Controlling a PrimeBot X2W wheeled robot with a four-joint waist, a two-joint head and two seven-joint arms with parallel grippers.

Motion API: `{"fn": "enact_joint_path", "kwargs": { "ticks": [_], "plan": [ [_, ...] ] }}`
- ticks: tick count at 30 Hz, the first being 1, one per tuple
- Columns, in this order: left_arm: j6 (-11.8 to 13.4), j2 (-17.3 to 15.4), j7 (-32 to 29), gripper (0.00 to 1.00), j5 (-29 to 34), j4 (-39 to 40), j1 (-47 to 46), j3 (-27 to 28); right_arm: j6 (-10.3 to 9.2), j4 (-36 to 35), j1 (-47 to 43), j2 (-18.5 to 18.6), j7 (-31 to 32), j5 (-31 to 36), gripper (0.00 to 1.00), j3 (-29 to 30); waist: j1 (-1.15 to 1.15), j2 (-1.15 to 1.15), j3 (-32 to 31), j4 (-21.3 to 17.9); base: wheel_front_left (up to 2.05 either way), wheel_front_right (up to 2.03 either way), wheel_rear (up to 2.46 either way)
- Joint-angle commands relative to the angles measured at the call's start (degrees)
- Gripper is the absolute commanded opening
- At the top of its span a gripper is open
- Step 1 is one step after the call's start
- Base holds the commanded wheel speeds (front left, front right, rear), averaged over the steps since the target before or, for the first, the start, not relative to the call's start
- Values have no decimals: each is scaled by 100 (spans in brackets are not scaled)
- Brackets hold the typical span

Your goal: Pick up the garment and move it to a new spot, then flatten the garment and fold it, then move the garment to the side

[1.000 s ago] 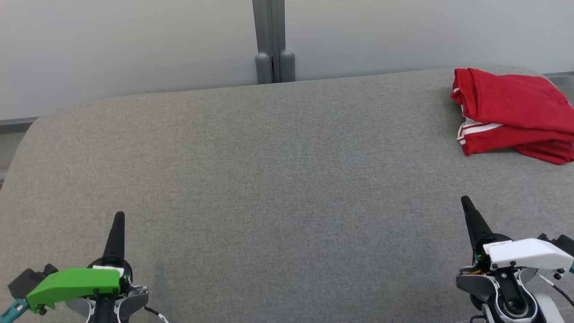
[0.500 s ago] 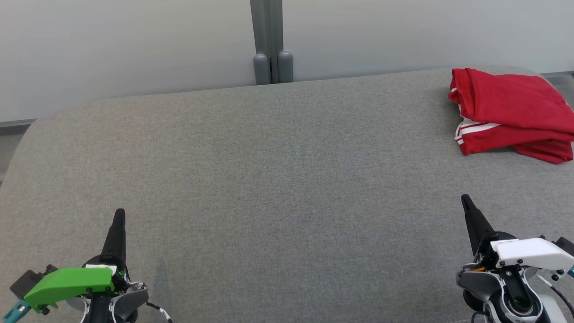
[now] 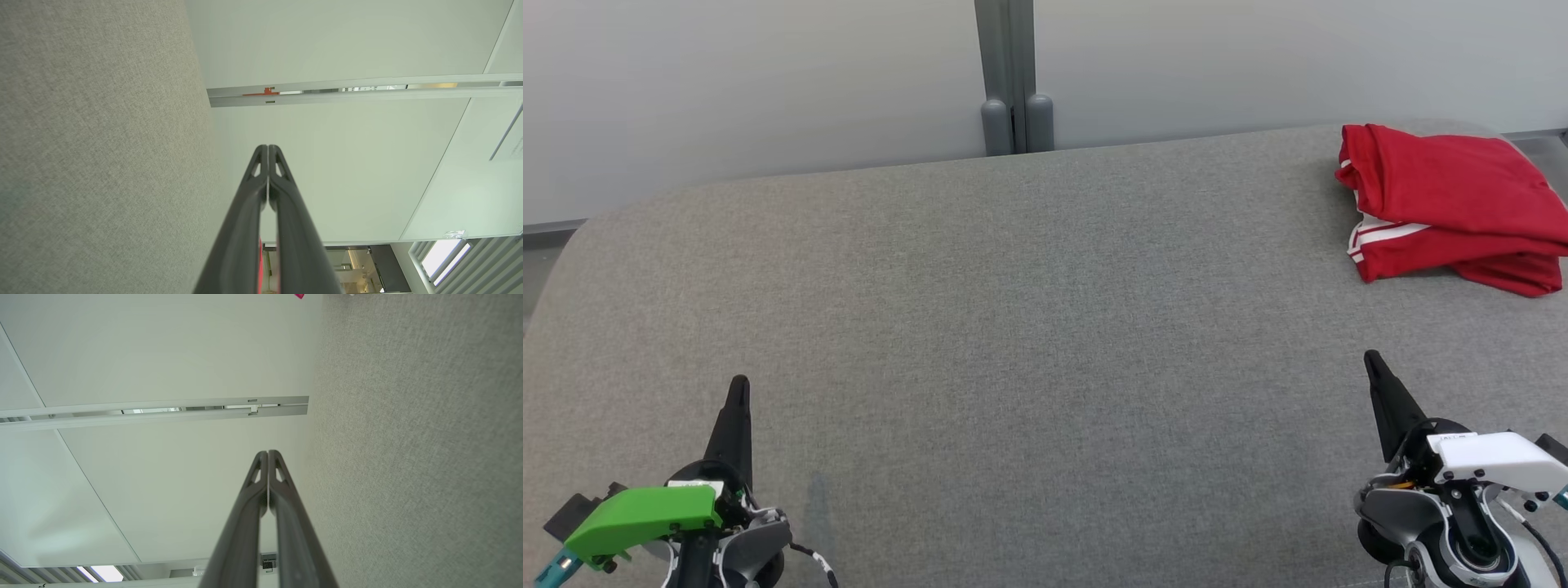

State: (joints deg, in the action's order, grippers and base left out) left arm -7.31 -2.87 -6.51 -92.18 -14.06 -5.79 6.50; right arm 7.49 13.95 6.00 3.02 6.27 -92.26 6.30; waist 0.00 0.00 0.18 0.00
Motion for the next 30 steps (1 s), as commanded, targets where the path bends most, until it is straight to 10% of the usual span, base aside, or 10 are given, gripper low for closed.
{"fn": "enact_joint_path", "kwargs": {
  "ticks": [1, 30],
  "plan": [
    [-44, 4, -25, 0, -29, -8, -80, 21, 0, 16, 36, 5, 33, -51, 0, 14, 0, 0, 0, 0, 0, 0, 0],
    [-43, 3, -22, 0, -30, -7, -76, 18, 0, 15, 35, -2, 35, -35, 0, 24, 0, 0, 0, 0, 0, 0, 0]
  ]
}}
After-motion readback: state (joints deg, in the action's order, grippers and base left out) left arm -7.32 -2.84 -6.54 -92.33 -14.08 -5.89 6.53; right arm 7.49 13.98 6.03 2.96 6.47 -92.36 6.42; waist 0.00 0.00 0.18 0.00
